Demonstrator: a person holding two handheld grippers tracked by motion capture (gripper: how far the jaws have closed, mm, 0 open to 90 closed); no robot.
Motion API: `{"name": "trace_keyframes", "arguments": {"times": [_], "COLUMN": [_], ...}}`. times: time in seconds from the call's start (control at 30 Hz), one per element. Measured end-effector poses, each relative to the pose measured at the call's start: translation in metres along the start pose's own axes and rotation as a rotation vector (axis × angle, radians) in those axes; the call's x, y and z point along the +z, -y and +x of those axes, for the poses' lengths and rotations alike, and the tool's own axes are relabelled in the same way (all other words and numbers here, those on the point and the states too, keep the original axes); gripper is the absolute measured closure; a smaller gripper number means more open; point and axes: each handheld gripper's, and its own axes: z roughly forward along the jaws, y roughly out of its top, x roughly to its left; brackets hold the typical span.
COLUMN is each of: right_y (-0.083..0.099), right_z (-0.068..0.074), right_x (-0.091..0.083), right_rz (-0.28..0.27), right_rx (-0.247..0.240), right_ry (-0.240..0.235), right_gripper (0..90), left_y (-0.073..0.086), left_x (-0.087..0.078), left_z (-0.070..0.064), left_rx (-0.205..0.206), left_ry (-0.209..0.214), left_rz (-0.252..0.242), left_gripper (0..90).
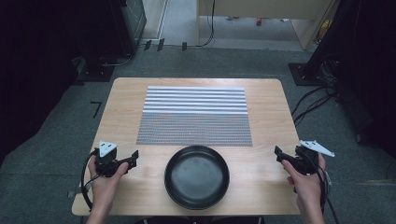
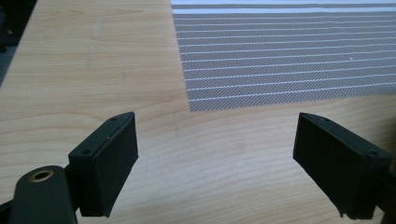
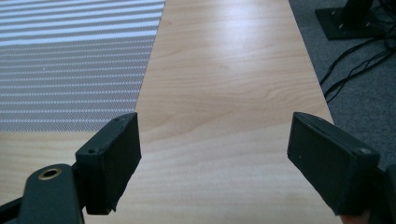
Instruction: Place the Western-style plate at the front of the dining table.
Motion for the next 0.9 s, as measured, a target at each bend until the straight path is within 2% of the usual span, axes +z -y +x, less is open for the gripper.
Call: {"name": "trace_keyframes", "arguments": {"times": [0.07, 0.1, 0.13, 0.17, 0.2, 0.27, 0.3, 0.33, 0.37, 0.4, 0.43, 0.57, 0.63, 0.7, 0.73, 0.8, 0.83, 0.87, 0.9], "right_y": [-0.002, -0.007, -0.007, -0.013, -0.013, -0.018, -0.022, -0.022, -0.024, -0.024, -0.024, -0.022, -0.019, -0.018, -0.015, -0.013, -0.009, -0.009, -0.006], "right_z": [0.003, 0.011, 0.011, 0.022, 0.022, 0.034, 0.046, 0.046, 0.057, 0.057, 0.064, 0.072, 0.073, 0.074, 0.077, 0.079, 0.082, 0.082, 0.087], "right_x": [0.002, 0.005, 0.005, 0.007, 0.007, 0.009, 0.01, 0.01, 0.013, 0.013, 0.015, 0.018, 0.018, 0.018, 0.018, 0.019, 0.02, 0.02, 0.021], "right_rz": [0.003, 0.009, 0.009, 0.003, 0.003, -0.009, -0.017, -0.017, -0.019, -0.019, -0.018, -0.01, -0.025, -0.029, -0.037, -0.033, -0.04, -0.04, -0.041], "right_rx": [0.006, 0.021, 0.021, 0.02, 0.02, 0.018, 0.015, 0.015, 0.007, 0.007, 0.001, -0.001, 0.034, 0.042, 0.045, 0.046, 0.044, 0.044, 0.044], "right_ry": [0.001, -0.018, -0.018, -0.043, -0.043, -0.066, -0.087, -0.087, -0.107, -0.107, -0.126, -0.15, -0.174, -0.173, -0.172, -0.174, -0.19, -0.19, -0.204], "right_gripper": [18.0, 18.4, 18.4, 18.5, 18.5, 18.6, 18.8, 18.8, 19.0, 19.0, 19.5, 19.6, 22.9, 23.9, 27.2, 28.0, 33.4, 33.4, 35.8], "left_y": [-0.002, -0.004, -0.006, -0.011, -0.011, -0.017, -0.022, -0.022, -0.027, -0.027, -0.029, -0.029, -0.026, -0.024, -0.021, -0.019, -0.017, -0.017, -0.015], "left_x": [0.002, 0.003, 0.004, 0.007, 0.007, 0.01, 0.013, 0.013, 0.016, 0.016, 0.018, 0.018, 0.016, 0.016, 0.016, 0.016, 0.015, 0.015, 0.014], "left_z": [-0.003, -0.005, -0.008, -0.014, -0.014, -0.019, -0.022, -0.022, -0.025, -0.025, -0.027, -0.031, -0.035, -0.036, -0.039, -0.04, -0.042, -0.042, -0.046], "left_rx": [-0.001, 0.001, 0.003, 0.005, 0.005, 0.002, -0.002, -0.002, -0.022, -0.022, -0.036, -0.028, -0.01, -0.012, -0.021, -0.025, -0.033, -0.033, -0.034], "left_ry": [0.006, 0.01, 0.015, 0.023, 0.023, 0.028, 0.03, 0.03, 0.04, 0.04, 0.05, 0.066, 0.076, 0.08, 0.094, 0.106, 0.131, 0.131, 0.157], "left_rz": [-0.002, -0.003, -0.004, -0.012, -0.012, -0.03, -0.041, -0.041, -0.05, -0.05, -0.058, -0.055, -0.053, -0.054, -0.053, -0.049, -0.044, -0.044, -0.04], "left_gripper": [13.6, 13.7, 13.7, 13.6, 13.7, 13.7, 13.7, 13.6, 13.7, 13.7, 13.7, 13.7, 13.7, 13.7, 13.7, 13.7, 13.7, 13.7, 13.7]}}
